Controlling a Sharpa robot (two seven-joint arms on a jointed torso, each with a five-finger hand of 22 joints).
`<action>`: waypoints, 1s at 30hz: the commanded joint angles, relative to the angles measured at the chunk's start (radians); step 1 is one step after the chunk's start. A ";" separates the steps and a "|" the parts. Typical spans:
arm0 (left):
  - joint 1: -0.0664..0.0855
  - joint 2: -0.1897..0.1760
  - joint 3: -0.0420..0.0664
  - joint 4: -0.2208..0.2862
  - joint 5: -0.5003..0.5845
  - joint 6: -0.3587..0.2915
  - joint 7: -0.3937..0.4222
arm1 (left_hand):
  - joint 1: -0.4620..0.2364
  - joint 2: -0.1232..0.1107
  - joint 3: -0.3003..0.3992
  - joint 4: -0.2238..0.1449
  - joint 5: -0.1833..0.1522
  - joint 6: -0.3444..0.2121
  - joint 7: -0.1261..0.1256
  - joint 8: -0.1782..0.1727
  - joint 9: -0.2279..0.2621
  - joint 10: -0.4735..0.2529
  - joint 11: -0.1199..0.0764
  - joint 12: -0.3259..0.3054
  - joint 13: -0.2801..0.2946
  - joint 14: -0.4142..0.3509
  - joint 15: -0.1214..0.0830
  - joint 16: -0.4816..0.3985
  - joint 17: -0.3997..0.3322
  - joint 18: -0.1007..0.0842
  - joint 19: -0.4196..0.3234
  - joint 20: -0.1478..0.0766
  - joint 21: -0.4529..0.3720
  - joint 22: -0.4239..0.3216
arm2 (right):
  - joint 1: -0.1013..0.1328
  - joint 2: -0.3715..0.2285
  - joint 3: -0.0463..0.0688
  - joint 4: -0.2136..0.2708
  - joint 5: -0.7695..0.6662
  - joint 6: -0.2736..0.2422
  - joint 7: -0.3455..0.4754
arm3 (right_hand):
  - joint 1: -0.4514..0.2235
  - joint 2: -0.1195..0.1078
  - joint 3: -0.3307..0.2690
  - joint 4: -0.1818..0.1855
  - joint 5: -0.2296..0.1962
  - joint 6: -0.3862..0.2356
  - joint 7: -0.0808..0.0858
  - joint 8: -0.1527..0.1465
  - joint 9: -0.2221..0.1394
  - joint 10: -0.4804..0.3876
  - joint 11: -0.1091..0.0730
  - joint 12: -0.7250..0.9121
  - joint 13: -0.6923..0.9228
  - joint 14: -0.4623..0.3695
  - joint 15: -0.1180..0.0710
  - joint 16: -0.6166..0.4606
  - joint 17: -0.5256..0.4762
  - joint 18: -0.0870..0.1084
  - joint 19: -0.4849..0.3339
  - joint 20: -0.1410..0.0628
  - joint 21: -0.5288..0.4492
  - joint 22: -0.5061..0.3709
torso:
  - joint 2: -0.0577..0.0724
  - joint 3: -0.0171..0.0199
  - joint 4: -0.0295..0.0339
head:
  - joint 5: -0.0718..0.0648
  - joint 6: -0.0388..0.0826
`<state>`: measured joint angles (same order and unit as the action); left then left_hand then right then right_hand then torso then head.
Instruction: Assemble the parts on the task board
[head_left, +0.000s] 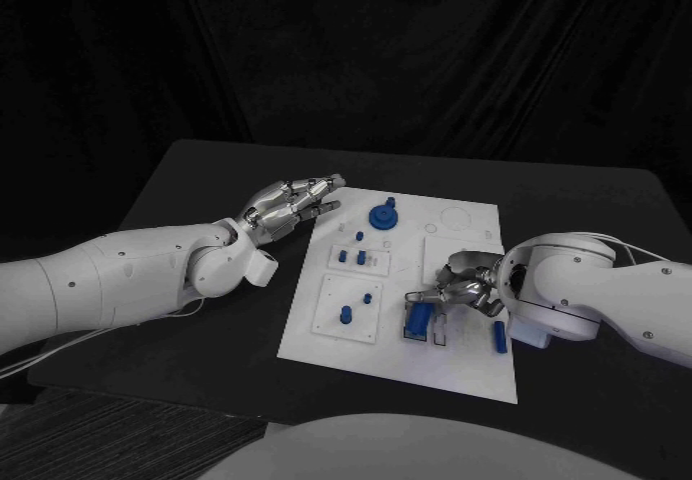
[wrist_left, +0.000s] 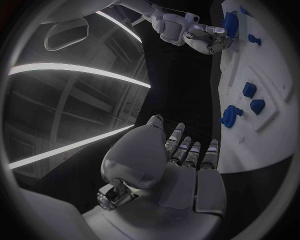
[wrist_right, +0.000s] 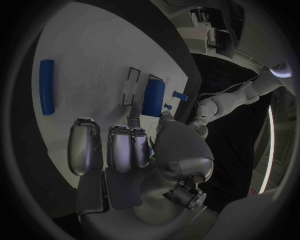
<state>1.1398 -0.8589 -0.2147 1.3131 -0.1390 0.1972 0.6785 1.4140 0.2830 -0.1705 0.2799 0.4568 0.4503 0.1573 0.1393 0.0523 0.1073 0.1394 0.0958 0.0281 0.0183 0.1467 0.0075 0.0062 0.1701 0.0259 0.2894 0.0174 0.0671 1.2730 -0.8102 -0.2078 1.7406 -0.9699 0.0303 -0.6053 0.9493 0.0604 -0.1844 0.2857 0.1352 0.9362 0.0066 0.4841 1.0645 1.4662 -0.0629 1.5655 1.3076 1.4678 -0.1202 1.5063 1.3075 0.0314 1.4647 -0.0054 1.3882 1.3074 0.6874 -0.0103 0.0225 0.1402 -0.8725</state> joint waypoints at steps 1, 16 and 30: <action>-0.002 0.001 0.001 0.001 0.006 0.015 0.015 | 0.012 0.000 0.002 0.002 0.004 -0.003 0.004 -0.001 0.001 -0.004 0.004 0.003 -0.001 0.001 0.007 0.007 0.002 0.003 -0.001 0.003 0.001 -0.001 | -0.002 -0.002 0.000 0.002 -0.007 0.000 -0.013 | -0.005 -0.020 -0.012 0.000 -0.033 -0.005 0.008 0.001 -0.002 0.105 0.007 0.005 0.263 0.079 0.007 -0.003 0.140 0.014 0.032 0.005 -0.005 0.203 | 0.000 0.0000 -0.0006 | 0.001 0.000; -0.002 0.002 0.001 0.001 0.006 0.021 0.009 | 0.017 0.000 0.007 -0.001 0.008 0.001 0.004 0.001 0.001 -0.005 0.005 0.004 0.000 0.001 0.009 0.007 0.002 0.003 -0.001 0.003 0.000 -0.001 | -0.002 0.003 0.000 0.002 -0.041 0.030 -0.015 | -0.015 -0.156 0.073 0.009 -0.083 -0.052 0.014 0.035 0.031 0.105 0.014 0.005 0.263 0.081 0.013 0.002 0.147 0.014 0.033 0.010 -0.005 0.204 | 0.001 0.0002 0.0003 | -0.002 0.000; -0.003 -0.001 0.001 0.001 0.006 0.025 0.007 | 0.018 0.000 0.007 -0.001 0.008 0.001 0.004 0.001 0.001 -0.005 0.005 0.004 0.000 0.001 0.009 0.008 0.002 0.003 -0.001 0.003 0.001 -0.001 | -0.002 -0.063 0.000 0.069 -0.209 -0.233 0.154 | -0.060 -0.204 0.064 0.012 -0.079 -0.221 0.043 0.047 0.055 0.105 0.033 0.005 0.263 0.091 0.028 0.033 0.201 0.007 0.044 0.021 0.024 0.213 | -0.001 -0.0004 -0.0003 | 0.010 0.000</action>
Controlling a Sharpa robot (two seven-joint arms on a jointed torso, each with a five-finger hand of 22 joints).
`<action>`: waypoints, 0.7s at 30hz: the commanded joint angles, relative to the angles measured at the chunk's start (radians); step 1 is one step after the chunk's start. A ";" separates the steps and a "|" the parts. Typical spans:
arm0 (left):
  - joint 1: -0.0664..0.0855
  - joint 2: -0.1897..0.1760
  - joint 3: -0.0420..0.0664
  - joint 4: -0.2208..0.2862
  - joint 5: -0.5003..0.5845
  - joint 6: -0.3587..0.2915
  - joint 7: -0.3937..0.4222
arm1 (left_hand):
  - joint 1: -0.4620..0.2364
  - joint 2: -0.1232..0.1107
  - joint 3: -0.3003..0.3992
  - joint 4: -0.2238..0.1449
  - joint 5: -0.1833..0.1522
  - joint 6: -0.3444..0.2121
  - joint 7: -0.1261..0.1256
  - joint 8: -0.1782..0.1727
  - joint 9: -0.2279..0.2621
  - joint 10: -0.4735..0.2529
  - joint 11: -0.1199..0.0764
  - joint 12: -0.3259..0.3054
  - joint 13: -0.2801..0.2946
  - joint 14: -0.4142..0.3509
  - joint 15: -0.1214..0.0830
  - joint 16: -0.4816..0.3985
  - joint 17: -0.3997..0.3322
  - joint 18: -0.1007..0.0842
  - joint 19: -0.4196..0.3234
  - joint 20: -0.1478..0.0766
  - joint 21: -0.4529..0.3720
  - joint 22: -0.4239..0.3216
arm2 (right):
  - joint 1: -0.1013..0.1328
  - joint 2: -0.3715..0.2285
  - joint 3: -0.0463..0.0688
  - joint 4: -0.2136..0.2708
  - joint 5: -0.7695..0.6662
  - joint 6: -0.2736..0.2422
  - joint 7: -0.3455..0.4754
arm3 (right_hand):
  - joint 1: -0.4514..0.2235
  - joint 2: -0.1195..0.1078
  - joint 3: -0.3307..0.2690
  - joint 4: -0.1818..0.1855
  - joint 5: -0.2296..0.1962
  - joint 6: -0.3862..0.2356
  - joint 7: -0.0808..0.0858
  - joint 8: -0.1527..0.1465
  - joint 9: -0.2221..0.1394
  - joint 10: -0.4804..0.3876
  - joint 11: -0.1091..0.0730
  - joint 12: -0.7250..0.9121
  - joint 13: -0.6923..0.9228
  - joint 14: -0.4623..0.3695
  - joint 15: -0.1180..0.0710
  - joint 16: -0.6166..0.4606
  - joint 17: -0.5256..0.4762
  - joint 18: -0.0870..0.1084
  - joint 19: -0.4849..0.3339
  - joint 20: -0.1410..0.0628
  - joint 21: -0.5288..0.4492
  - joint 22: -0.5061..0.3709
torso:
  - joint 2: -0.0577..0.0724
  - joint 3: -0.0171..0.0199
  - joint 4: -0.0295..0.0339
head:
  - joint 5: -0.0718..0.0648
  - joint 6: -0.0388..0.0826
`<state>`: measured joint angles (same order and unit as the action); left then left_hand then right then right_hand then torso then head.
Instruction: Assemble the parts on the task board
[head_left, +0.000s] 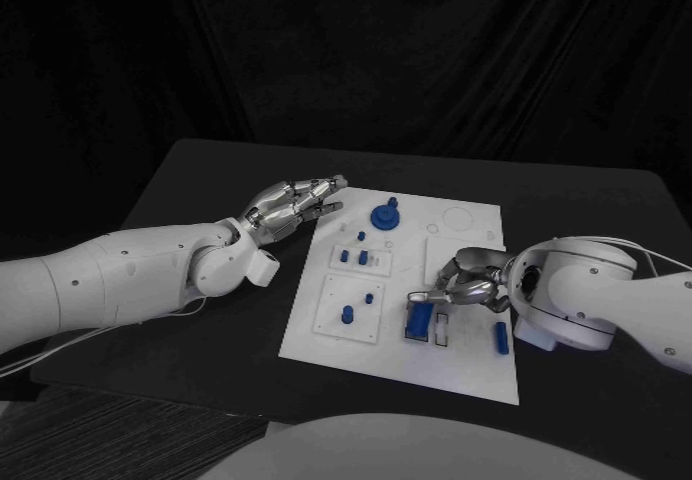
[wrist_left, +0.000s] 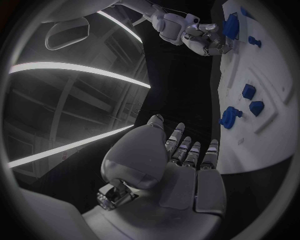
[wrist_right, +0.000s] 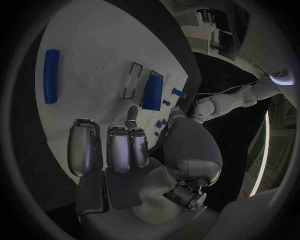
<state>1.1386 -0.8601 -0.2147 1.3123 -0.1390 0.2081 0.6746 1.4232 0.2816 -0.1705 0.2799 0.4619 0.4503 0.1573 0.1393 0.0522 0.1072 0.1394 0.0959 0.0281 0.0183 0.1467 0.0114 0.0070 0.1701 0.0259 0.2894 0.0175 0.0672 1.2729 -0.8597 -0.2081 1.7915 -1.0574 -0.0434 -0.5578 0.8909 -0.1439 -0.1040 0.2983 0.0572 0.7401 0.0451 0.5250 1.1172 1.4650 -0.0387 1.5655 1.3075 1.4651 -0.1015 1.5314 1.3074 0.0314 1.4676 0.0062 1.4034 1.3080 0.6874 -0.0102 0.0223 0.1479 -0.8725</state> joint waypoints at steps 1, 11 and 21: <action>-0.001 -0.001 0.001 0.002 0.006 0.013 0.011 | 0.009 0.002 0.008 -0.002 0.004 0.002 0.004 0.001 0.001 -0.005 0.005 0.004 0.000 0.001 0.010 0.004 0.001 0.003 -0.001 0.003 0.001 -0.001 | -0.002 -0.030 0.001 0.036 -0.162 -0.214 0.146 | 0.002 0.002 -0.028 -0.001 0.000 -0.044 0.008 0.012 0.003 0.106 0.011 0.005 0.263 0.094 0.011 0.010 0.205 0.006 0.042 0.011 0.013 0.213 | -0.001 -0.0005 0.0001 | 0.003 0.000; -0.002 -0.006 0.001 0.003 0.006 0.011 0.012 | 0.009 0.002 0.008 -0.002 0.004 0.002 0.005 0.001 0.001 -0.005 0.005 0.004 0.000 0.001 0.010 0.004 0.001 0.003 -0.001 0.003 0.001 0.000 | -0.007 -0.117 0.000 0.125 -0.445 -0.454 0.302 | 0.227 0.060 0.005 -0.009 0.143 -0.226 0.031 0.037 -0.039 0.106 0.021 0.005 0.263 0.098 0.021 0.021 0.226 0.002 0.047 0.022 0.033 0.218 | -0.001 -0.0002 0.0002 | 0.011 0.000; -0.003 -0.006 0.001 0.002 0.006 0.013 0.012 | 0.010 0.002 0.009 -0.002 0.004 0.001 0.005 0.001 0.001 -0.005 0.005 0.005 0.000 0.002 0.010 0.004 0.001 0.003 -0.001 0.003 0.001 0.000 | -0.094 -0.149 0.000 0.155 -0.658 -0.450 0.295 | 0.356 0.075 0.003 -0.022 0.240 -0.312 0.044 0.030 -0.168 0.106 0.030 0.005 0.263 0.096 0.030 0.018 0.220 0.004 0.041 0.029 0.027 0.216 | -0.001 -0.0003 -0.0005 | 0.011 0.000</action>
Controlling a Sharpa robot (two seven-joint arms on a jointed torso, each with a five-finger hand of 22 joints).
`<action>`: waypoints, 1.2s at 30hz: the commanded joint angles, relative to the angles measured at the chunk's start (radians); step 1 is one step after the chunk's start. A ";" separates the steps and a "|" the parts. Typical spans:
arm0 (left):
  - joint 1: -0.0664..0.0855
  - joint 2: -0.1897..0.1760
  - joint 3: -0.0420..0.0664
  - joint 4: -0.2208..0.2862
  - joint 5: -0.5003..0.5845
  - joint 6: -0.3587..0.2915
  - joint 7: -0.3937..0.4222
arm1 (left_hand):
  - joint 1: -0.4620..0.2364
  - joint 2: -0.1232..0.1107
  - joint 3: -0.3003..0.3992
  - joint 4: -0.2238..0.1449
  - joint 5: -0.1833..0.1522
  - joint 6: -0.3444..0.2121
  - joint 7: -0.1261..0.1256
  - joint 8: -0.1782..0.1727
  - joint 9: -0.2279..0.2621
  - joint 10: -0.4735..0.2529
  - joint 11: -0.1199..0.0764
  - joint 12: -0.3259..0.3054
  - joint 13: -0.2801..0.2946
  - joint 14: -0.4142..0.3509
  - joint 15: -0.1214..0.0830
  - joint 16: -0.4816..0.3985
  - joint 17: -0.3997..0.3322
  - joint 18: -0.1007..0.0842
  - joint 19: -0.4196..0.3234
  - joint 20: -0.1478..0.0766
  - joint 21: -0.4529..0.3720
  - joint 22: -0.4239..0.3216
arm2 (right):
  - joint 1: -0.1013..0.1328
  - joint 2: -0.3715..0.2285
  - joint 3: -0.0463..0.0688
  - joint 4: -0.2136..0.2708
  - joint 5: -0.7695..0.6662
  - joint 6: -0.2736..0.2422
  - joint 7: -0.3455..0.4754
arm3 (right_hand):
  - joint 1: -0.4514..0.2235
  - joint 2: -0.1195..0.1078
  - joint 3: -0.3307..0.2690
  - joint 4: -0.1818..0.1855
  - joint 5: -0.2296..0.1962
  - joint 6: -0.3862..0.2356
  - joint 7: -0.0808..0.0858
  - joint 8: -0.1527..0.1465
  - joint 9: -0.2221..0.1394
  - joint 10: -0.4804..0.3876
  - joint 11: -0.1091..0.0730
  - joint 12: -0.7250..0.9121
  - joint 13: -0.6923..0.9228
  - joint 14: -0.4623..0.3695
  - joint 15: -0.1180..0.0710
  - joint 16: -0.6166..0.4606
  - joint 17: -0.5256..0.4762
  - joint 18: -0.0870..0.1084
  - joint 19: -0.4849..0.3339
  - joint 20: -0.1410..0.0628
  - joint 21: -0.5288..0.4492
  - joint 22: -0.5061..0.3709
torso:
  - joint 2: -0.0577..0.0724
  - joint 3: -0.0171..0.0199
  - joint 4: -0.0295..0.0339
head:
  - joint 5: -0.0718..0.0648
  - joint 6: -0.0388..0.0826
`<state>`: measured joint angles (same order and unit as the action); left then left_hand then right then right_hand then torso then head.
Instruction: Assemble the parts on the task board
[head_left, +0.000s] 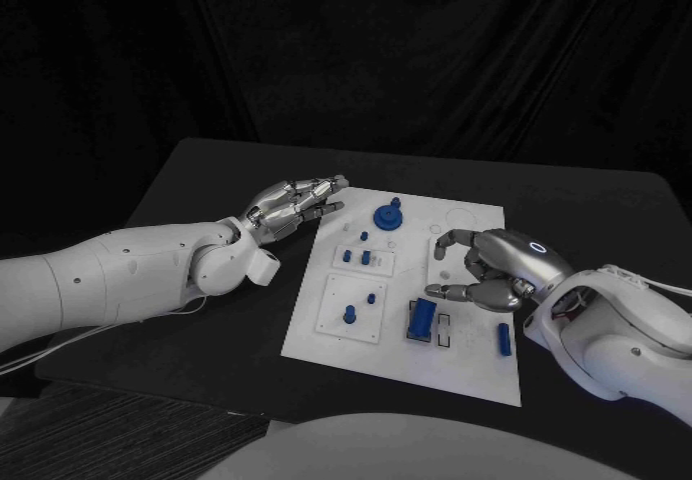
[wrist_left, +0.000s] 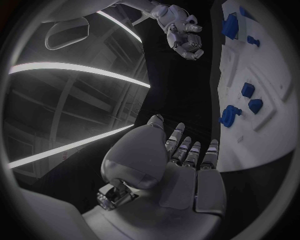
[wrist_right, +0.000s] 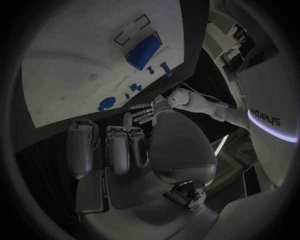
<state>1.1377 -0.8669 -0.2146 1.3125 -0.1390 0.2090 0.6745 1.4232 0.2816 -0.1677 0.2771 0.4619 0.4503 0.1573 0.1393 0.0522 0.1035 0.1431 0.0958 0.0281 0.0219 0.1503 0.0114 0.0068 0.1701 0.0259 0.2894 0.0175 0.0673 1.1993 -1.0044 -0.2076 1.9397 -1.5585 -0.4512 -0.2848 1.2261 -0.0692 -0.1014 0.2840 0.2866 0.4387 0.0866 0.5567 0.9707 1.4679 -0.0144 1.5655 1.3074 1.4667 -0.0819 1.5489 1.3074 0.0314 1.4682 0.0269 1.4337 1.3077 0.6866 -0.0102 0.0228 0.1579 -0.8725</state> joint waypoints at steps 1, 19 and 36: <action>-0.002 0.000 0.001 0.002 0.006 0.012 0.012 | 0.010 0.002 0.007 0.001 0.004 0.001 0.005 0.001 0.001 -0.002 0.002 0.005 0.000 -0.002 0.006 0.004 0.002 0.003 -0.001 0.003 0.001 0.000 | -0.033 -0.006 0.000 0.009 -0.179 -0.041 0.018 | 0.030 -0.002 0.005 -0.010 0.012 -0.012 0.002 -0.001 -0.028 0.103 0.008 0.005 0.263 0.094 0.011 0.000 0.220 0.004 0.040 0.009 -0.004 0.215 | 0.000 -0.0003 -0.0020 | 0.002 0.000; -0.007 -0.007 0.001 0.001 0.006 0.015 0.011 | 0.013 0.002 0.009 -0.001 0.006 0.001 0.005 0.001 0.001 -0.002 0.002 0.005 0.000 -0.002 0.007 0.004 0.001 0.004 0.000 0.003 0.001 0.000 | -0.147 0.011 0.000 0.017 -0.369 0.045 -0.134 | -0.028 -0.121 0.067 0.012 -0.113 -0.061 0.013 0.101 -0.117 0.103 0.017 0.005 0.263 0.090 0.018 -0.012 0.198 0.007 0.035 0.018 -0.014 0.212 | 0.001 0.0014 -0.0038 | 0.000 0.000; -0.011 -0.007 0.001 0.001 0.006 0.020 0.009 | 0.014 0.002 0.010 -0.001 0.006 0.001 0.005 0.001 0.001 -0.003 0.002 0.005 -0.001 -0.002 0.007 0.004 0.001 0.004 0.000 0.003 0.001 0.000 | -0.160 0.050 0.000 -0.006 -0.378 0.094 -0.196 | -0.059 -0.121 0.071 0.012 -0.099 -0.078 0.012 0.167 -0.138 0.103 0.017 0.005 0.263 0.087 0.019 -0.019 0.184 0.011 0.029 0.018 -0.032 0.206 | 0.000 -0.0003 0.0002 | -0.010 0.000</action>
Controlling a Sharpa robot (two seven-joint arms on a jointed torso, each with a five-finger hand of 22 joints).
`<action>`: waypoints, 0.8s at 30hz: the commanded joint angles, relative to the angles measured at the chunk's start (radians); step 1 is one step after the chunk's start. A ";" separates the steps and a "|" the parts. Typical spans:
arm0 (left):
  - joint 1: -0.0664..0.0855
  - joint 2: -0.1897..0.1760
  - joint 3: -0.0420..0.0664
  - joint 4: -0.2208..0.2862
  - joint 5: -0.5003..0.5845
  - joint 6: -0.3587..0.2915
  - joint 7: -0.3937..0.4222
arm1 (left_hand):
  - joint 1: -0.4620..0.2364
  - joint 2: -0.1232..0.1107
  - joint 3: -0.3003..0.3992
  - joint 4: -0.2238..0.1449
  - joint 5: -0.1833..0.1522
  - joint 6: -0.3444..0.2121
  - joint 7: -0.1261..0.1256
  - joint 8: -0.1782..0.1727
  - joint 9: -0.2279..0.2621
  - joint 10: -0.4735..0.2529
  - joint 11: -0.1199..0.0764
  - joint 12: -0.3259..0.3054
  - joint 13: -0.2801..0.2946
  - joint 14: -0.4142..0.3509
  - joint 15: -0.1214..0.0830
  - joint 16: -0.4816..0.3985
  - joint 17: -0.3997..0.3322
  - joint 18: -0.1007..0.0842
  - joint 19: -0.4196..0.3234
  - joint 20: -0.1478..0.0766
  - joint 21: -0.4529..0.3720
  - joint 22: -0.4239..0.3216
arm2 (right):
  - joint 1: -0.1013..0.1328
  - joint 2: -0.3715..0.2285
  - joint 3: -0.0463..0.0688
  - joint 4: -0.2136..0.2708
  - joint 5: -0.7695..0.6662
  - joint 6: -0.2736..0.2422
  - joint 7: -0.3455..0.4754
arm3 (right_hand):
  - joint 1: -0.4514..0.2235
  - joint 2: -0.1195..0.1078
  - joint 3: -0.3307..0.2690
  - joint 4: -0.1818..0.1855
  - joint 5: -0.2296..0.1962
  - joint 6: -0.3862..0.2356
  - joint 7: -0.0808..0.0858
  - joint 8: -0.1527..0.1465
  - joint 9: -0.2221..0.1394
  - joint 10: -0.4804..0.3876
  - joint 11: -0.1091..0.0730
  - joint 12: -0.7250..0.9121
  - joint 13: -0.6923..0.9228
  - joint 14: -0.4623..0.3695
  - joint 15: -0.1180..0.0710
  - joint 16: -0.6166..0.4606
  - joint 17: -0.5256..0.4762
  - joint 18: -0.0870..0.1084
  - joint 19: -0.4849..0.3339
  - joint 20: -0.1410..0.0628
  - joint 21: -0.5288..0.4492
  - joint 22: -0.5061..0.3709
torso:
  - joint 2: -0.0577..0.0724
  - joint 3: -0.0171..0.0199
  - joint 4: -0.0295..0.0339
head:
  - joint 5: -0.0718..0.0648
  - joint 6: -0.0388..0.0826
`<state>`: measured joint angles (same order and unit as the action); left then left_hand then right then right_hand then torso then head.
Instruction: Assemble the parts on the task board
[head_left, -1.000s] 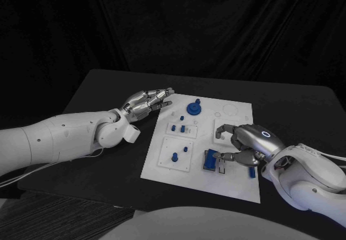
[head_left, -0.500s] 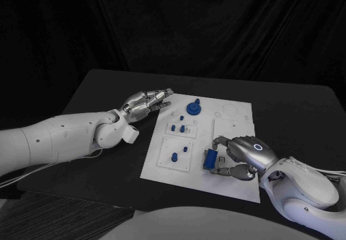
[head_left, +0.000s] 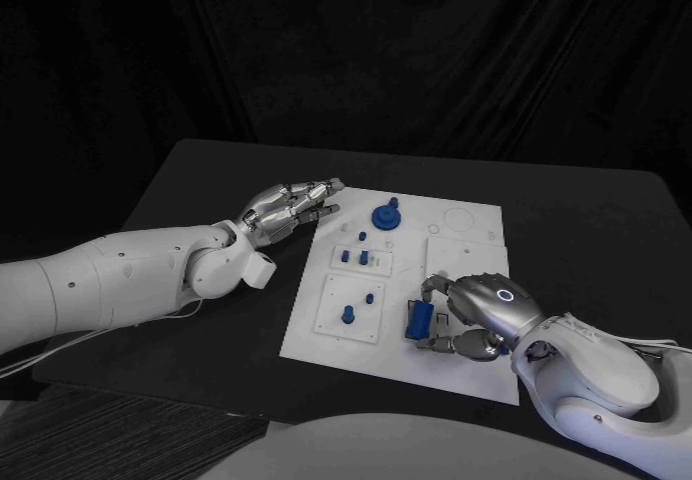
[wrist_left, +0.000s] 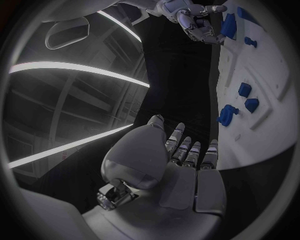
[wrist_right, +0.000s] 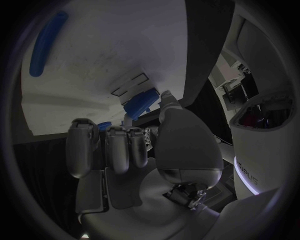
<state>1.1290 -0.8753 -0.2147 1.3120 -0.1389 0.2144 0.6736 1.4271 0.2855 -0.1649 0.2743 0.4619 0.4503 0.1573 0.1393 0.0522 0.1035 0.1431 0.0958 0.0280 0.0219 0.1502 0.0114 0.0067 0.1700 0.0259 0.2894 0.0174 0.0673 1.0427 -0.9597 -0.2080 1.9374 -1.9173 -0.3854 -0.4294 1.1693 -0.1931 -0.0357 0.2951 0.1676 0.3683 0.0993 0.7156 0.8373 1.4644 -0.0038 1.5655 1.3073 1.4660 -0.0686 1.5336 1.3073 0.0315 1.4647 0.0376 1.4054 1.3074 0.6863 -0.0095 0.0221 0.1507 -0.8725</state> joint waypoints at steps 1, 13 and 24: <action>-0.002 0.002 0.001 0.001 0.006 0.016 0.010 | 0.010 -0.002 0.007 0.002 0.006 0.001 0.005 0.001 0.001 -0.003 0.002 0.005 -0.001 -0.002 0.007 0.004 0.001 0.004 0.000 0.003 0.001 0.000 | -0.003 0.007 0.000 -0.006 -0.019 0.028 -0.053 | -0.001 0.005 0.007 0.000 0.032 -0.010 0.000 0.012 -0.007 0.106 0.007 0.005 0.263 0.087 0.006 -0.004 0.184 0.011 0.031 0.008 -0.005 0.206 | 0.001 -0.0010 0.0006 | -0.002 0.000; -0.003 0.001 0.001 0.002 0.006 0.023 0.005 | 0.012 -0.001 0.010 0.001 0.007 -0.001 0.006 0.000 0.001 -0.003 0.003 0.005 0.000 -0.002 0.008 0.004 0.002 0.004 0.000 0.004 0.001 0.001 | -0.006 0.022 0.000 -0.020 -0.019 0.043 -0.057 | 0.041 0.046 0.038 -0.006 0.278 -0.022 -0.002 0.083 -0.057 0.106 0.006 0.005 0.263 0.088 0.005 -0.004 0.185 0.013 0.029 0.007 -0.012 0.204 | 0.002 -0.0012 0.0010 | 0.001 0.000; -0.004 -0.001 0.001 0.001 0.006 0.027 0.002 | 0.013 0.000 0.012 0.001 0.007 -0.002 0.006 0.000 0.001 -0.004 0.004 0.005 -0.001 -0.002 0.009 0.004 0.002 0.004 0.001 0.004 0.002 0.002 | -0.009 0.015 0.000 -0.013 -0.020 0.017 -0.037 | 0.022 0.062 0.063 -0.006 0.633 -0.019 -0.007 0.150 -0.114 0.106 0.001 0.005 0.263 0.089 0.001 -0.001 0.190 0.011 0.033 0.004 -0.009 0.206 | 0.001 -0.0009 0.0004 | 0.004 0.000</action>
<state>1.1266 -0.8765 -0.2147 1.3117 -0.1389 0.2263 0.6686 1.4271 0.2855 -0.1594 0.2743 0.4656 0.4503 0.1573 0.1393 0.0522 0.1035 0.1431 0.0958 0.0280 0.0181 0.1538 0.0114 0.0067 0.1701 0.0259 0.2894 0.0174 0.0683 1.0345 -0.9388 -0.2087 1.9274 -1.9261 -0.3640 -0.4514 1.2055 -0.1468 0.0145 0.2924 0.7867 0.3426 0.1003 0.8384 0.7218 1.4644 -0.0039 1.5655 1.3079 1.4659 -0.0687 1.5336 1.3073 0.0314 1.4647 0.0375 1.3978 1.3081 0.6879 -0.0105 0.0234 0.1538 -0.8725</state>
